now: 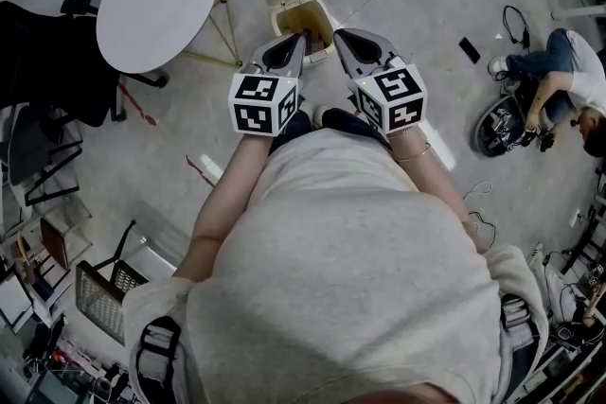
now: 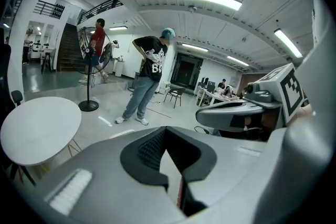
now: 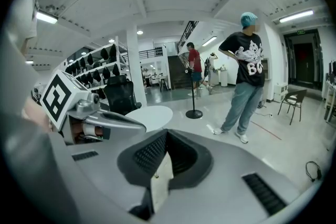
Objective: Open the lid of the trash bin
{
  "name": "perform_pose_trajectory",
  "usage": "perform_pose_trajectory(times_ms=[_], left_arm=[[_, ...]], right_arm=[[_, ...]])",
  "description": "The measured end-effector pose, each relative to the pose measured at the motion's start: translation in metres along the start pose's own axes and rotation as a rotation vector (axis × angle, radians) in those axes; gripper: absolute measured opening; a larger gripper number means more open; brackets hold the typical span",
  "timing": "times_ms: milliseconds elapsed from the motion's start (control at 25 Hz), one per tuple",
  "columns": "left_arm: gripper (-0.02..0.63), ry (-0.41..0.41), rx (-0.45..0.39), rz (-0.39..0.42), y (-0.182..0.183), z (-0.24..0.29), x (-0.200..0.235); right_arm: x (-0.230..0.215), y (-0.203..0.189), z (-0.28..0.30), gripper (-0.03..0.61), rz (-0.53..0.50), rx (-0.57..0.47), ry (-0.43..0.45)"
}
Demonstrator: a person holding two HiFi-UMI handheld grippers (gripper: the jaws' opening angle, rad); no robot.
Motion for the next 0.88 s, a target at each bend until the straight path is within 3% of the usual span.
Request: perform_pose_trajectory(times_ms=[560,880], left_arm=[[0.005,-0.009,-0.011,-0.011,0.004,0.005,-0.001],[0.005,-0.052,0.052,0.005,0.000,0.010,-0.001]], right_arm=[[-0.005,-0.001,-0.002,0.008,-0.009,0.014,-0.031],[-0.002,-0.006,-0.001,0.008,0.004,0.026,0.000]])
Point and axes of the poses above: the fingertips, and each gripper's own axes: z forward along the fingers, x to its left, y out of its top, the point moved 10 cm from there along -z, backward along the fingers, and after that the axes turned 15 degrees about -y, right-handed, at the moved point
